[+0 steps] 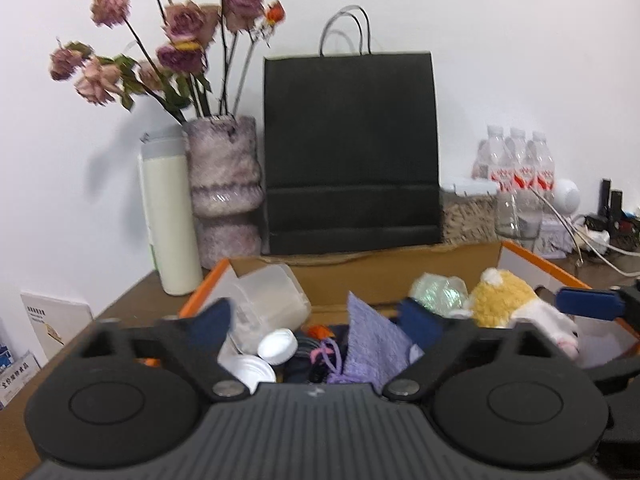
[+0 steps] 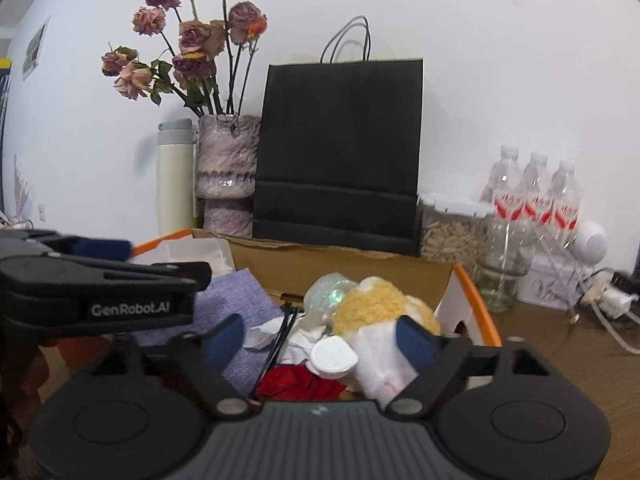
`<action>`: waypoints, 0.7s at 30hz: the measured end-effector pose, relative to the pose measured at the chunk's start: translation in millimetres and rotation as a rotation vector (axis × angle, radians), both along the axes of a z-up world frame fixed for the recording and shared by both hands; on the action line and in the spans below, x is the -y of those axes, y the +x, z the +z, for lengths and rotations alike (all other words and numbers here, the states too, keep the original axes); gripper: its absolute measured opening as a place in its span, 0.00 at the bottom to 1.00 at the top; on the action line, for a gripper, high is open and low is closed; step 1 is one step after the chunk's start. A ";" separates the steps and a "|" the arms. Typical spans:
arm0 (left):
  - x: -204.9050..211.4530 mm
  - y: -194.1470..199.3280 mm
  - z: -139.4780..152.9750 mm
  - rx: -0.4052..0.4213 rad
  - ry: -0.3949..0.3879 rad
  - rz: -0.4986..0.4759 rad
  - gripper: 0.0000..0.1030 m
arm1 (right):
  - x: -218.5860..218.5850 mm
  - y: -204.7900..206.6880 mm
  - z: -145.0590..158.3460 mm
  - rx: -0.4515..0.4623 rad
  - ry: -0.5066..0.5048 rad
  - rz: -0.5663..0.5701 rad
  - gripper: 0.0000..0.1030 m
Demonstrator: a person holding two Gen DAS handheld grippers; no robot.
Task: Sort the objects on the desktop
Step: 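Lower the caps and orange item into the box and open both grippers, then move both grippers back to the last white caps on the table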
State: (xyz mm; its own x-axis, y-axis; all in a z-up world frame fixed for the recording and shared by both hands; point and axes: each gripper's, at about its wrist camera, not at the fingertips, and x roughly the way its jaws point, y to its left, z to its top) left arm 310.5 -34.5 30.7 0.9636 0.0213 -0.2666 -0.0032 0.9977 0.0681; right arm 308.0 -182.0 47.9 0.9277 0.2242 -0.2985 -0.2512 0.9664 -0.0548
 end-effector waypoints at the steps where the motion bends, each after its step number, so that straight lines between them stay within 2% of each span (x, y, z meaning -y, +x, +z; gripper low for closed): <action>1: -0.2 -2.5 0.2 0.020 -0.003 0.003 1.00 | 0.2 -1.1 0.5 0.005 -0.001 -0.004 0.93; 3: -0.5 -5.9 0.7 0.042 -0.003 0.005 1.00 | 1.0 -2.6 1.3 0.010 0.000 -0.013 1.00; 7: 1.5 -10.1 1.5 0.049 0.014 0.026 1.00 | 3.2 -4.4 2.4 0.003 0.008 -0.028 1.00; 21: -1.6 -46.7 7.6 0.024 -0.018 0.022 1.00 | 21.6 -40.4 7.6 -0.010 0.011 -0.072 1.00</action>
